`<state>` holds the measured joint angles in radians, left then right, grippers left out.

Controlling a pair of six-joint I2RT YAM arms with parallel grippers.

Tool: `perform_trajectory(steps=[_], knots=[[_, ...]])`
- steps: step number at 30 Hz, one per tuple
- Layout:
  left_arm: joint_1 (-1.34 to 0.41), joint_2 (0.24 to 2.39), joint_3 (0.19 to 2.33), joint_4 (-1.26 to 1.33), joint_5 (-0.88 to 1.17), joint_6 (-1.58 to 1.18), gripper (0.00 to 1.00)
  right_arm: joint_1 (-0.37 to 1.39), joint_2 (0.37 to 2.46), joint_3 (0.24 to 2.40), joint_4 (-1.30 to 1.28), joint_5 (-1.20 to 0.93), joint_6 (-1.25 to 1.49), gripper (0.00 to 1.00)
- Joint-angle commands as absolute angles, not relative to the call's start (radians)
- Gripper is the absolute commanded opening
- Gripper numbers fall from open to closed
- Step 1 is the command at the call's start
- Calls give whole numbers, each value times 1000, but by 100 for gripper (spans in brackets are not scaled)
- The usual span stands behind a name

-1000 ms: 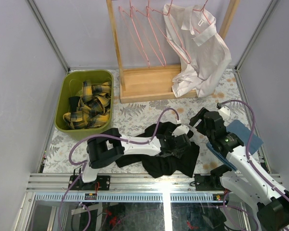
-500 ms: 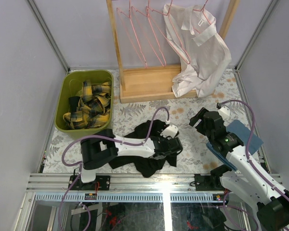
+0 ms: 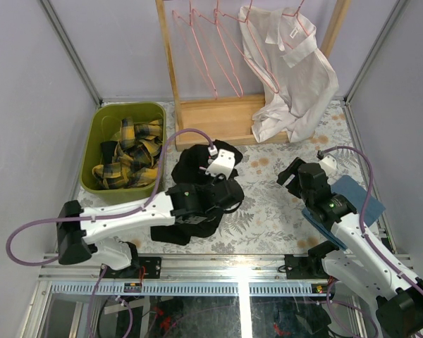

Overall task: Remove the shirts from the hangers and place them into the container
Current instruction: Place the shirt in the bin.

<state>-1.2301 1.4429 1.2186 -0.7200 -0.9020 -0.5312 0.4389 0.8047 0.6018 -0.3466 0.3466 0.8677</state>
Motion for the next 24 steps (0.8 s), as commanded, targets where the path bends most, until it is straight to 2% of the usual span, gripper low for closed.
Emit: perform_trajectory(steps=[1, 7, 10, 15, 19, 24], knots=[[-1225, 1369, 1277, -807, -1036, -508, 0, 444, 799, 603, -304, 354, 875, 80], [-1198, 1310, 1329, -877, -1107, -490, 0, 444, 802, 606, -301, 355, 872, 80], [-1112, 1281, 1346, -886, -1100, -459, 0, 444, 803, 606, -302, 351, 872, 80], [-924, 1186, 1373, -797, -1078, -308, 0, 444, 802, 604, -306, 350, 872, 80], [-692, 1120, 1359, -632, -1018, -167, 0, 443, 806, 600, -293, 341, 875, 80], [-427, 1176, 1375, -580, -903, -109, 0, 445, 822, 610, -290, 327, 872, 80]])
